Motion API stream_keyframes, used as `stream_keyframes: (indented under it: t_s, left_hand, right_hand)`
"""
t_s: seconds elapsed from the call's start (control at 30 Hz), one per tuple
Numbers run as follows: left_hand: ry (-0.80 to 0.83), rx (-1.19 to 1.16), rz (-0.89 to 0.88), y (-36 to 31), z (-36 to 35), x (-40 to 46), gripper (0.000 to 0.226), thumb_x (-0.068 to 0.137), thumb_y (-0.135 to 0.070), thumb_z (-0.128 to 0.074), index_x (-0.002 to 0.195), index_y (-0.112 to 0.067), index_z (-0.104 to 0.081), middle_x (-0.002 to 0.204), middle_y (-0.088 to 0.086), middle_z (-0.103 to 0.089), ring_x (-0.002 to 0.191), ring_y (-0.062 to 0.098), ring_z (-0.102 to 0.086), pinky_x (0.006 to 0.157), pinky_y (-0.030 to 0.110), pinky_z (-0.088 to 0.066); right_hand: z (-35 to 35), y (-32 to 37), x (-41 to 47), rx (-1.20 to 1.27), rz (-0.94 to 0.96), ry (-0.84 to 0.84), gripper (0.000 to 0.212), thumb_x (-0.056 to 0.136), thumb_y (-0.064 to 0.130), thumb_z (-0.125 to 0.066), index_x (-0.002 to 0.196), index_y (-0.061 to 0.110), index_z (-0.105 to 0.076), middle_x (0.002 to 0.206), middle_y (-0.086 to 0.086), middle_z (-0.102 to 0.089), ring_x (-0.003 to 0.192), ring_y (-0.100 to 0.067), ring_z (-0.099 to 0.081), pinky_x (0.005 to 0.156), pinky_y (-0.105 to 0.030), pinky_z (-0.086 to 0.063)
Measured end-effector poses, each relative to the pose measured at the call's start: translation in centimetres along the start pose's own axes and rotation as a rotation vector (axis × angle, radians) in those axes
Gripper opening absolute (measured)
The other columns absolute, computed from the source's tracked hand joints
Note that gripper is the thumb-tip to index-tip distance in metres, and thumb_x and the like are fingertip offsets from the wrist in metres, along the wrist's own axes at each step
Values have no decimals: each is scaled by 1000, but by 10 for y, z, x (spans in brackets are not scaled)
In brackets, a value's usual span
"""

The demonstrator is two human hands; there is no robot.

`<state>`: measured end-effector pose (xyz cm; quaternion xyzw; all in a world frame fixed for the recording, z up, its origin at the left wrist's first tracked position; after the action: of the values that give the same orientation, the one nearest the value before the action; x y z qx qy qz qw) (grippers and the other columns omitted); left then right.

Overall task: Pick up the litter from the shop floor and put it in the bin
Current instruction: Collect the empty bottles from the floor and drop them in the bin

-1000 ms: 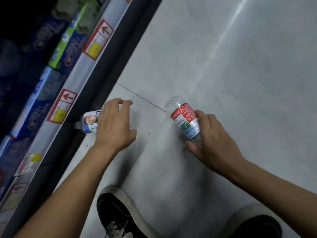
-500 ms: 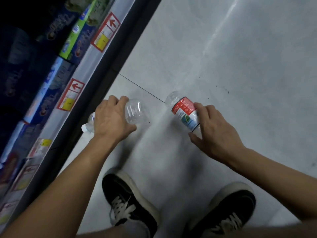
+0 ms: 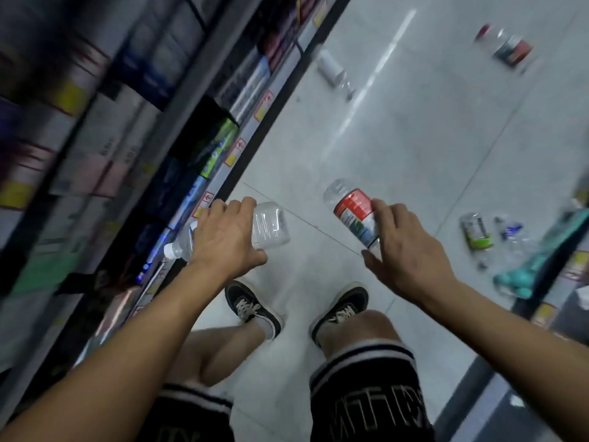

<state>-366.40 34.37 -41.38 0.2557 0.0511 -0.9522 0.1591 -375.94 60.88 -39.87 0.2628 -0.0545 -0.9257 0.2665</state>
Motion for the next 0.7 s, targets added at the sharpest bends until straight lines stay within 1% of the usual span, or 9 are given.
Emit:
stream_keyframes:
  t_s: [0.13, 0.2, 0.33, 0.43, 0.47, 0.53, 0.6, 0.7]
  left_hand:
    - [-51, 21, -53, -2, 132, -76, 87, 56, -60, -65, 132, -24, -45, 114, 3, -62, 105, 29, -50, 88, 42, -37]
    - [-87, 20, -52, 1, 190, -113, 88, 57, -64, -60, 133, -22, -44, 113, 5, -61, 105, 30, -50, 88, 43, -38]
    - [-131, -8, -61, 17, 273, -170, 87, 62, -65, -58, 133, -16, -43, 113, 9, -60, 104, 32, -56, 86, 42, -43]
    - [-154, -98, -9, 42, 302, -199, 82, 62, -61, -63, 129, -19, -43, 112, 8, -58, 101, 32, -61, 76, 41, -49]
    - [-157, -119, 14, 52, 305, -207, 81, 61, -61, -64, 128, -20, -42, 113, 7, -57, 102, 31, -61, 75, 41, -50]
    - [-155, -152, 54, 74, 304, -221, 83, 60, -61, -66, 128, -20, -41, 117, 6, -57, 106, 31, -60, 80, 42, -53]
    - [-159, -177, 105, 98, 299, -234, 87, 61, -65, -71, 129, -20, -40, 121, 5, -56, 110, 29, -59, 85, 44, -54]
    - [-187, -213, 201, 129, 290, -256, 98, 55, -72, -80, 129, -22, -38, 123, 3, -55, 112, 27, -59, 86, 42, -53]
  right_hand:
    - [105, 42, -82, 12, -43, 28, 84, 81, 45, -71, 147, 17, -27, 120, -5, -47, 98, -26, -54, 62, -36, -48]
    - [149, 67, -119, 34, -77, 22, 82, 81, 45, -70, 146, 16, -28, 119, -5, -49, 95, -26, -56, 62, -37, -50]
    - [214, 116, -166, 70, -111, -44, 79, 82, 46, -67, 144, 16, -29, 116, -5, -49, 89, -27, -58, 61, -40, -53]
    - [241, 151, -178, 84, -120, -84, 78, 82, 46, -65, 144, 18, -27, 116, -4, -48, 89, -27, -58, 61, -38, -50]
    - [246, 162, -181, 83, -116, -94, 78, 82, 47, -64, 145, 19, -26, 117, -5, -48, 89, -27, -58, 61, -38, -50]
    - [253, 184, -182, 86, -104, -111, 79, 82, 48, -64, 146, 19, -26, 116, -5, -48, 89, -27, -58, 60, -36, -48]
    - [255, 204, -180, 93, -81, -117, 81, 83, 49, -66, 146, 20, -25, 117, -5, -49, 89, -27, -59, 60, -35, -45]
    - [255, 233, -171, 88, -25, -97, 84, 83, 53, -67, 147, 23, -22, 120, -3, -48, 92, -26, -60, 63, -35, -46]
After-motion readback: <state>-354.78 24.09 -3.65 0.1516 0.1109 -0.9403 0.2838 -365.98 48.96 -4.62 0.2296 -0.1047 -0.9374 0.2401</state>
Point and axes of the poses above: each hand's wrist, its own x-axis towards the middle knuckle, its own z-axis out of the back of the hand, y = z × x, the point moved 4 cm from there along x, towards the middle knuckle
